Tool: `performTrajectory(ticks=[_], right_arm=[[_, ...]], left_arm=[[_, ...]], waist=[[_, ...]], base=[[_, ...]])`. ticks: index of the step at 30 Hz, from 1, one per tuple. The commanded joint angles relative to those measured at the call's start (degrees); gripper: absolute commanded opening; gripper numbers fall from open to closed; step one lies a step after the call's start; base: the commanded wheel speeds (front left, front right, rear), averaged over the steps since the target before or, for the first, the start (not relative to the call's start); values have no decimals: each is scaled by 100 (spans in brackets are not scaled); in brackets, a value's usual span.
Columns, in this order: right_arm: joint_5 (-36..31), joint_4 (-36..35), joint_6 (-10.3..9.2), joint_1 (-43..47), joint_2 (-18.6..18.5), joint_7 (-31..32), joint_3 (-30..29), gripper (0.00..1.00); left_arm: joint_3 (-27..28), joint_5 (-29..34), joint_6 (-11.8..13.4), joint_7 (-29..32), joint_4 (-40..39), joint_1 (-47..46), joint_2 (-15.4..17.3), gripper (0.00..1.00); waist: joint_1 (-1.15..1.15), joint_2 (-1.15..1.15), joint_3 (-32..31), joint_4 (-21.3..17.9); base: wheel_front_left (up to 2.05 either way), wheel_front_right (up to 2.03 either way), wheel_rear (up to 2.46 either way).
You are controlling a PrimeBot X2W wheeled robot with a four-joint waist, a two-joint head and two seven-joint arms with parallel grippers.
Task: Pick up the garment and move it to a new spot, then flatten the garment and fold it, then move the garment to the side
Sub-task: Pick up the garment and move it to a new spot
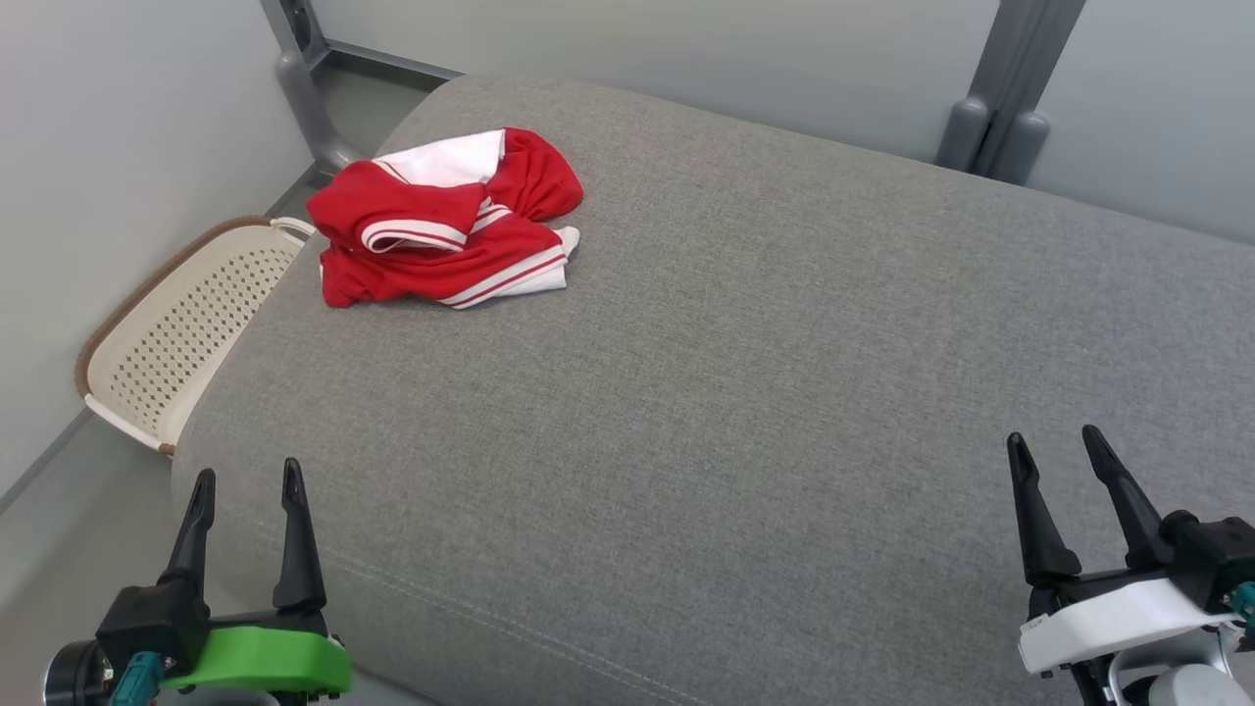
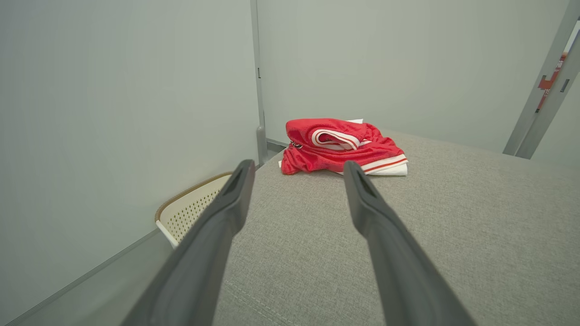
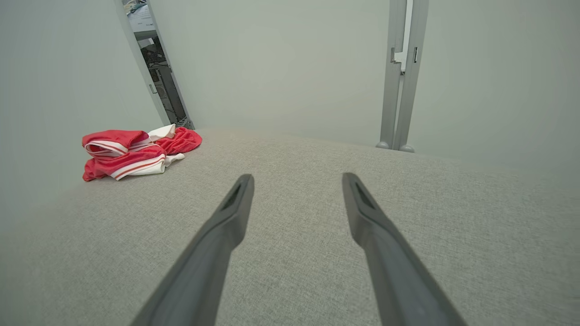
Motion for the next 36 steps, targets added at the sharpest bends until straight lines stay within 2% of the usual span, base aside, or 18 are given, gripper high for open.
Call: performTrajectory(ticks=[1, 11, 15, 23, 30, 36], right_arm=[[-3, -35, -11, -61, -56, -15, -24, 100], [-55, -421, -11, -339, -470, 186, -220, 100], [-1, -709, -11, -497, -753, 288, -517, 100], [-20, -1168, -11, -612, -1083, 328, -1079, 100], [-74, -1704, -11, -481, -1152, 441, -1559, 100], [-59, -2213, -11, -391, -1203, 627, -1890, 100]], left_arm=[[12, 59, -22, 0, 21, -177, 20, 100], [219, -83, -38, 0, 261, -1514, 229, 100], [372, -208, -14, 0, 480, -2471, 365, 100], [604, -361, 28, 1, 1072, -3881, 722, 100], [748, -428, -12, 3, 1977, -4770, 1089, 100], [717, -458, -8, 97, 2860, -5312, 1293, 100]], waist=[[0, 0, 68, -68], [0, 0, 822, -744], [0, 0, 1441, -1200], [0, 0, 2309, -1783], [0, 0, 2837, -2052], [0, 0, 3187, -2080]], base=[[0, 0, 0], [0, 0, 0], [0, 0, 0], [0, 0, 0], [0, 0, 0], [0, 0, 0]])
